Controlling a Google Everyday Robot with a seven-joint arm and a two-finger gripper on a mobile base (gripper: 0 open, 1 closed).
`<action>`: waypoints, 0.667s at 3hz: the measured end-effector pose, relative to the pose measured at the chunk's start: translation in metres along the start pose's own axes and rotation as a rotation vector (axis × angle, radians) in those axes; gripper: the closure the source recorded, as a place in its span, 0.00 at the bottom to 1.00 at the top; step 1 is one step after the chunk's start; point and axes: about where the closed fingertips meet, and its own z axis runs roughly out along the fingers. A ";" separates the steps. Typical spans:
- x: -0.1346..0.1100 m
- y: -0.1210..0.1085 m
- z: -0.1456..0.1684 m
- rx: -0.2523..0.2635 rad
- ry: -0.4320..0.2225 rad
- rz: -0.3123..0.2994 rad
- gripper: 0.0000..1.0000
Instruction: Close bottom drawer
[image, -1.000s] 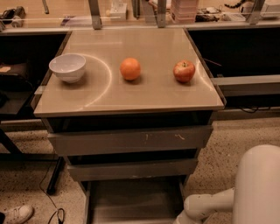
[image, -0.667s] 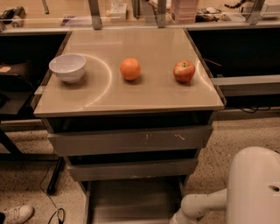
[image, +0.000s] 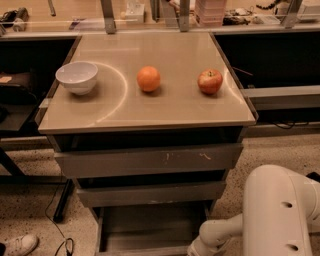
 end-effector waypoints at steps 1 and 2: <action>-0.008 -0.003 -0.003 0.027 -0.013 0.002 1.00; -0.017 -0.004 -0.006 0.046 -0.029 -0.003 1.00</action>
Offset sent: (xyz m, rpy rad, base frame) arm 0.0318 0.0075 0.0093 -0.0288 -0.0837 -0.0199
